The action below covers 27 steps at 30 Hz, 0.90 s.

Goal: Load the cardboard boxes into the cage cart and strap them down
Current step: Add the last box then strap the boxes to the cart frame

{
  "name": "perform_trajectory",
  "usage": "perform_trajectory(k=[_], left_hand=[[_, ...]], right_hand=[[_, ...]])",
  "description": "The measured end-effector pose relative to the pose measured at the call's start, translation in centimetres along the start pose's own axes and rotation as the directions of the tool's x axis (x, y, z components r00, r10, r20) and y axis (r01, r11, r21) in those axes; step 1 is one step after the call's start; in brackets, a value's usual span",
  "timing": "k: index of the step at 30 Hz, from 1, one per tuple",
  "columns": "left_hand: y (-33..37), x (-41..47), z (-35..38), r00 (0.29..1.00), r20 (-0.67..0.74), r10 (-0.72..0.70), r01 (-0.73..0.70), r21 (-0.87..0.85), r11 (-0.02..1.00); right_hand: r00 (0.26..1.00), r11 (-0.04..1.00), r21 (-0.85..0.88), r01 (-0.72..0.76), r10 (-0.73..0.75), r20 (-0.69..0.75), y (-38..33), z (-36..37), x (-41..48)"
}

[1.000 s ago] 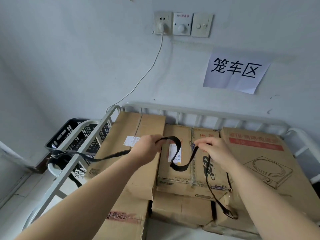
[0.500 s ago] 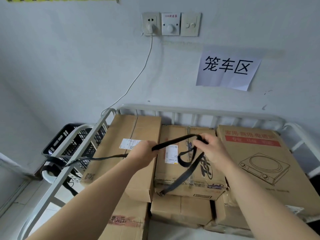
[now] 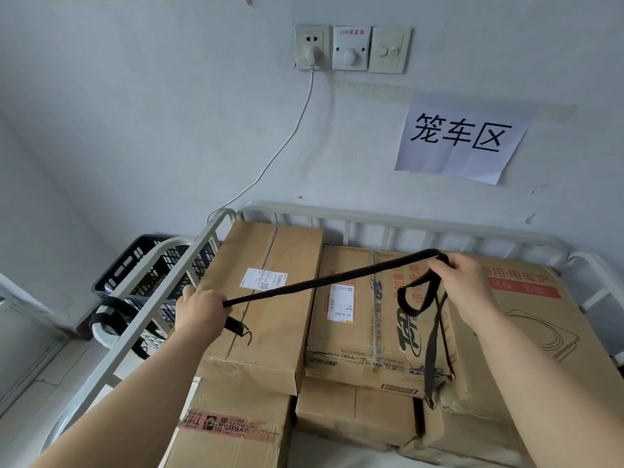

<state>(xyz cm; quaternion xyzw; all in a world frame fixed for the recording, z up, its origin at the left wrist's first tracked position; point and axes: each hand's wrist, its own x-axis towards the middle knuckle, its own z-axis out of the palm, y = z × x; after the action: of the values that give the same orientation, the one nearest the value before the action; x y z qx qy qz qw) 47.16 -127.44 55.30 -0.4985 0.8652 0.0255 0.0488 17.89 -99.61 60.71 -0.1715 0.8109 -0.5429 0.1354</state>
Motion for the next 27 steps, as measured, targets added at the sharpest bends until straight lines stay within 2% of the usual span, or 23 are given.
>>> perform_trajectory(k=[3, 6, 9, 12, 13, 16, 20, 24, 27], left_hand=[[-0.9, 0.1, -0.1, 0.991, 0.061, -0.121, 0.129, -0.163, 0.978], [-1.4, 0.2, 0.1, 0.982, 0.095, -0.162, 0.185, -0.329, 0.926], [-1.4, 0.3, 0.2, 0.971, 0.115, -0.211, 0.239, -0.574, 0.784], [-1.5, 0.9, 0.0, 0.973, 0.115, -0.198, 0.221, -0.695, 0.684], [-1.4, 1.0, -0.3, 0.97, 0.132, -0.202, 0.231, -0.75, 0.62], [-0.5, 1.5, -0.9, 0.95, 0.191, -0.248, 0.269, -0.902, 0.338], [1.2, 2.9, -1.8, 0.942, 0.176, -0.285, 0.225, -0.963, 0.149], [2.7, 5.8, -1.4, 0.936, 0.282, -0.212, 0.261, -0.958, -0.122], [3.1, 8.2, -0.7, 0.914, 0.359, -0.189, 0.317, -0.922, -0.222]], right_hand=[[1.0, 0.999, -0.054, 0.007, -0.007, 0.006, -0.4, 0.0, 0.7], [1.0, 0.999, -0.05, 0.006, -0.006, 0.006, -0.7, 0.9, 1.2], [1.0, 0.998, -0.062, 0.021, -0.023, -0.021, -1.4, 1.6, 1.8], [0.997, 0.995, -0.077, 0.06, -0.064, -0.04, -2.5, 2.0, 3.1], [0.996, 0.994, -0.074, 0.077, -0.079, -0.028, -2.9, 2.3, 3.7], [0.994, 0.993, -0.044, 0.108, -0.107, 0.025, -4.3, 4.0, 4.9], [0.984, 0.99, -0.037, 0.133, -0.127, 0.125, -5.3, 7.8, 6.1], [0.955, 0.967, -0.187, 0.171, -0.116, 0.272, -4.8, 12.6, 6.6], [0.938, 0.955, -0.233, 0.184, -0.1, 0.333, -4.0, 16.0, 7.0]])
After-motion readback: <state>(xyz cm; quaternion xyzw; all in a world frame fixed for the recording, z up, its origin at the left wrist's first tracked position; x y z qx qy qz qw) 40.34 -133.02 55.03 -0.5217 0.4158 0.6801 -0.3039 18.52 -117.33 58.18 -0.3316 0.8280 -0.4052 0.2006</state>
